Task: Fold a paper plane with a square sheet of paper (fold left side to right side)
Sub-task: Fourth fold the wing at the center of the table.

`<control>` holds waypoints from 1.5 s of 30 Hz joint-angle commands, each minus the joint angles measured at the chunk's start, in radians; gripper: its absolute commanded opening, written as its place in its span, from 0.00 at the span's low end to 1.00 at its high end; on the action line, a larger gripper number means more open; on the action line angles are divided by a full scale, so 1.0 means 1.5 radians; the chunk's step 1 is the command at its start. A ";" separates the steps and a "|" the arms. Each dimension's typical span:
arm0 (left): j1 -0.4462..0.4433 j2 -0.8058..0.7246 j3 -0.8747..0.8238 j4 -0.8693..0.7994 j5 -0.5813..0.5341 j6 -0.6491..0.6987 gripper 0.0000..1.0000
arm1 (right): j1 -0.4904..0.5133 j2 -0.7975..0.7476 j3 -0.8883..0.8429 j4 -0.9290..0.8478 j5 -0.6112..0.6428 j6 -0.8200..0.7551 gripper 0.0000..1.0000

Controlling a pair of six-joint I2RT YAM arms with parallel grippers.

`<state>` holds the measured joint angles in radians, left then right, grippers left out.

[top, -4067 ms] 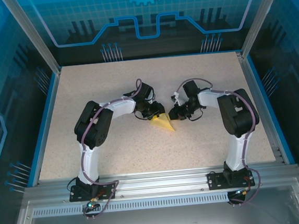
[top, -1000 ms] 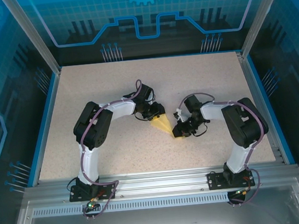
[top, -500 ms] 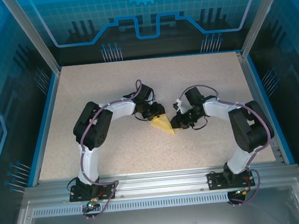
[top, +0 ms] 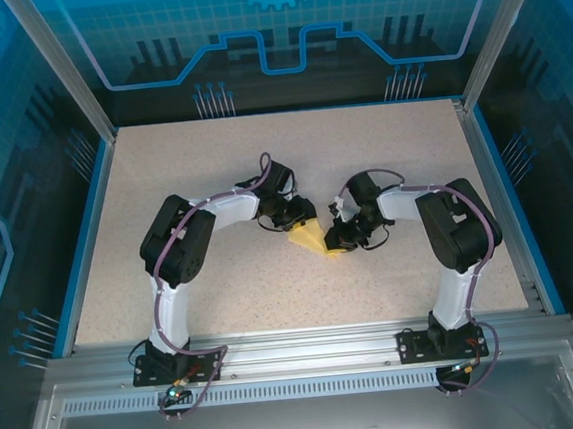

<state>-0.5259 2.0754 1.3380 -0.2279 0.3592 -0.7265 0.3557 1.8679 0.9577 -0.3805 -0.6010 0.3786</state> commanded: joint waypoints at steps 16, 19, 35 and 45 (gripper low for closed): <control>-0.041 -0.194 -0.119 0.005 -0.002 -0.008 0.41 | 0.007 0.053 -0.019 -0.053 0.118 0.013 0.10; -0.053 -0.168 -0.123 0.044 0.020 -0.026 0.38 | 0.007 0.054 -0.019 -0.052 0.118 0.014 0.10; -0.072 -0.069 -0.084 0.091 0.056 -0.066 0.29 | 0.008 0.061 -0.017 -0.057 0.119 0.011 0.09; -0.074 -0.037 -0.073 0.088 0.052 -0.075 0.28 | 0.011 0.063 -0.017 -0.059 0.124 0.010 0.09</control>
<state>-0.6292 1.9923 1.1942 -0.0956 0.4202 -0.8188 0.3557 1.8797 0.9710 -0.4011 -0.5999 0.3859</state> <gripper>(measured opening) 0.284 0.089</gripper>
